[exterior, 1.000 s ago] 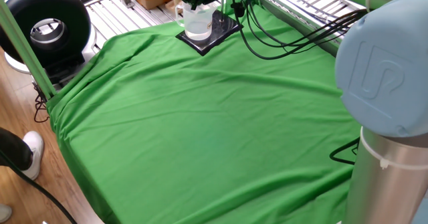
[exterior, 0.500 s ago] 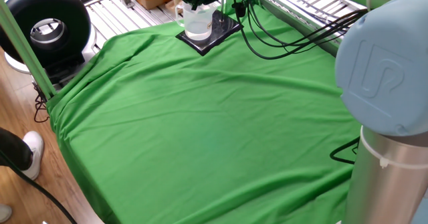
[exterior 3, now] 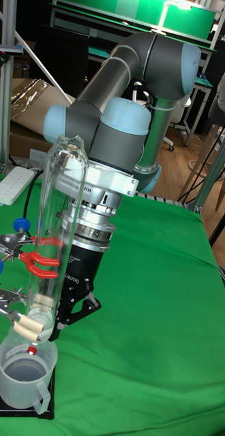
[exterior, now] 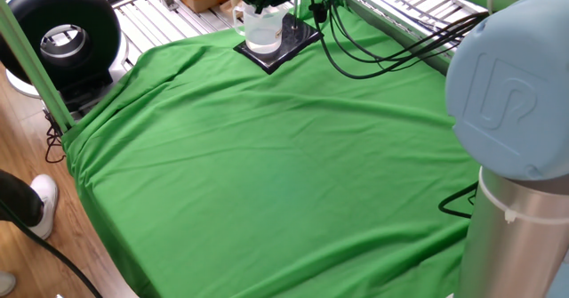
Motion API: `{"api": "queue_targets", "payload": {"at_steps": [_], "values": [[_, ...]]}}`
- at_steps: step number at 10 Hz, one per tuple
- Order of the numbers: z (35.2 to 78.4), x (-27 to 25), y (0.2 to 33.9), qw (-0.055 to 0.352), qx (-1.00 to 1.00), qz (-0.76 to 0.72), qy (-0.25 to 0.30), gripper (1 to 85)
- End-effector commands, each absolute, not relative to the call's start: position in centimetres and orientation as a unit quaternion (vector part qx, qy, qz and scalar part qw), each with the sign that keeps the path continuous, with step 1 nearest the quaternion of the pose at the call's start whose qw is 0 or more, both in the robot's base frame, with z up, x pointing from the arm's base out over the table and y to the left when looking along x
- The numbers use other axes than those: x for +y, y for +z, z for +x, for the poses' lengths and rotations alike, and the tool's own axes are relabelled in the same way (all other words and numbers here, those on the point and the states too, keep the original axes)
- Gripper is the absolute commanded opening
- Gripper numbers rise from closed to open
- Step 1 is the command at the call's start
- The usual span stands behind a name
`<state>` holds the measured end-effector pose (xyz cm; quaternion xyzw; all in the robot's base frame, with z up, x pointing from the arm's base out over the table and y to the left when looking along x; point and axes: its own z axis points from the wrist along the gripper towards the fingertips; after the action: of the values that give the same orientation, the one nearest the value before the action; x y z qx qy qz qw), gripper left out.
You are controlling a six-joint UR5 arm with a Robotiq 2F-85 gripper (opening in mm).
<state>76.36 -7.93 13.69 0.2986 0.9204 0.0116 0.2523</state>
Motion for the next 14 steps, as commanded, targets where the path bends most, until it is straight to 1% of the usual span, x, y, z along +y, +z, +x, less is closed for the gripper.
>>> {"api": "queue_targets", "payload": {"at_steps": [1,7,14], "values": [[76.3,-8.0,13.8,0.25,0.919,0.303,0.015,1.3],[76.4,-8.3,13.7,0.253,0.92,0.299,0.012,1.3],[77.4,-8.4,14.2,0.273,0.917,0.291,0.011,1.3]]}}
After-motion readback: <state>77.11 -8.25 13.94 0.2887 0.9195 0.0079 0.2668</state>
